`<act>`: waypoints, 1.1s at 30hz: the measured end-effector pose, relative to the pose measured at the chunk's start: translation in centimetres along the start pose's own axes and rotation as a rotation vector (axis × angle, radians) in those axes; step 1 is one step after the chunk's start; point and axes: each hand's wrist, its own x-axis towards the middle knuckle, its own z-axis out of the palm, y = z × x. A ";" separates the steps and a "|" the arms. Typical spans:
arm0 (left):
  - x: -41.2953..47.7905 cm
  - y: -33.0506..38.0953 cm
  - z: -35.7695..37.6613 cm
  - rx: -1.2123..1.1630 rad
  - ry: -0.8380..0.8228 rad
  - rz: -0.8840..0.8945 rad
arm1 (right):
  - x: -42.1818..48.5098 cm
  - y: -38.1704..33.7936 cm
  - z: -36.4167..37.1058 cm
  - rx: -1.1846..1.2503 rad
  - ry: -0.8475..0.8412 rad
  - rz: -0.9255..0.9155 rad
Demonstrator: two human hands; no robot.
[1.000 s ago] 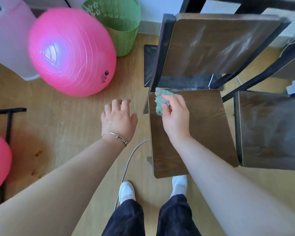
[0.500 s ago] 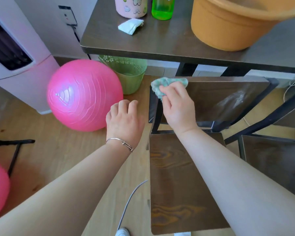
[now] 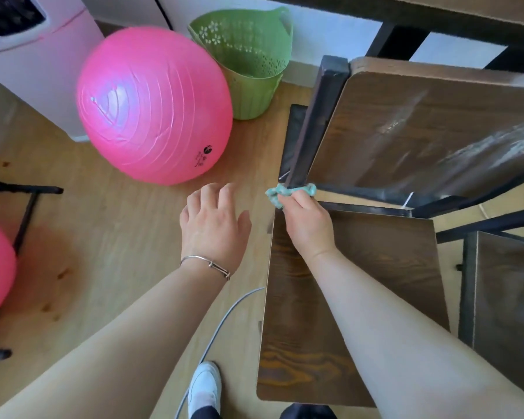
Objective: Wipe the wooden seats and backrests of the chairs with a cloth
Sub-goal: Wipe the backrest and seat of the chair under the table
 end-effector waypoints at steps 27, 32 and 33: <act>-0.5 4.5 -5.4 -0.081 0.170 0.067 | 7.2 -2.8 -19.7 0.242 0.643 0.021; 0.4 4.7 -5.1 -0.113 0.194 0.056 | 6.3 -1.5 -15.8 0.256 0.588 0.137; 0.4 4.5 -4.7 -0.120 0.193 0.047 | 5.6 -1.4 -14.6 0.276 0.562 0.172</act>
